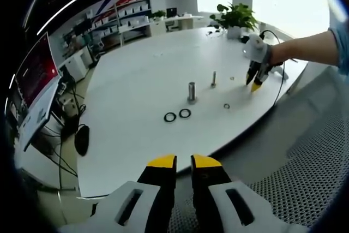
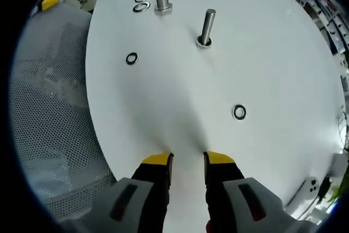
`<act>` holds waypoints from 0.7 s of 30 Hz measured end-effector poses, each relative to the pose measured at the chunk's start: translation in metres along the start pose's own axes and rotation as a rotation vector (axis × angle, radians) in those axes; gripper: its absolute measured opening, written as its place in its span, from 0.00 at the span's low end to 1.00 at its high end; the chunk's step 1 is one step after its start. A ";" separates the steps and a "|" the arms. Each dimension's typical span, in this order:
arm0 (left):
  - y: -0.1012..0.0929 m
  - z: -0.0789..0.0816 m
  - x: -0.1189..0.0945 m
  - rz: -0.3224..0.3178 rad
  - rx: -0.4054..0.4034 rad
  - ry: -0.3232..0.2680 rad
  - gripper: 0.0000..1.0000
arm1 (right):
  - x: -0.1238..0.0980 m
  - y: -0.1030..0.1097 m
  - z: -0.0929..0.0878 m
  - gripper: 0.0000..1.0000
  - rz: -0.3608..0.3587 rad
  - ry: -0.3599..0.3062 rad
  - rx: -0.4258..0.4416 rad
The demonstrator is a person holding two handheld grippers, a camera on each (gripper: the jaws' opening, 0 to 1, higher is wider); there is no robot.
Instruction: Place the washer onto the threaded stud by aligning its center hole with the stud, sliding it down to the base, and recovering from edge contact or off-axis alignment until the washer reaches the visible bottom stop.
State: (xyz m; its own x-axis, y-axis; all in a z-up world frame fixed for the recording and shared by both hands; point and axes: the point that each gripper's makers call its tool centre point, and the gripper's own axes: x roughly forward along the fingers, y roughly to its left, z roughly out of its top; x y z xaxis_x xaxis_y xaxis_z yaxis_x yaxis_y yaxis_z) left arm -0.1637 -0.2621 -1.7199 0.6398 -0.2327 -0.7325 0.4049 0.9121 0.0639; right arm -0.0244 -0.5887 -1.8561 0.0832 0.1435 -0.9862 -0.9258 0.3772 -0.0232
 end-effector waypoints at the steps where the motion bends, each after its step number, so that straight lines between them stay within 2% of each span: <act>1: 0.000 0.000 0.000 -0.001 0.001 0.000 0.08 | 0.000 0.000 0.000 0.26 -0.001 -0.005 0.002; 9: 0.000 0.001 0.000 0.000 0.000 -0.004 0.08 | 0.000 0.000 0.000 0.26 0.002 -0.036 0.016; 21: 0.000 0.000 0.000 -0.003 0.002 0.003 0.08 | 0.000 -0.002 0.001 0.26 0.007 -0.027 0.021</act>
State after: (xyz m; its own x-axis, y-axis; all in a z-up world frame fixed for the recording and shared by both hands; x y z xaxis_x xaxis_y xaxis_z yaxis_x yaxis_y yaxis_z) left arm -0.1640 -0.2624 -1.7201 0.6365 -0.2342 -0.7348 0.4078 0.9109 0.0629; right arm -0.0222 -0.5887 -1.8561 0.0864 0.1706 -0.9816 -0.9186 0.3950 -0.0122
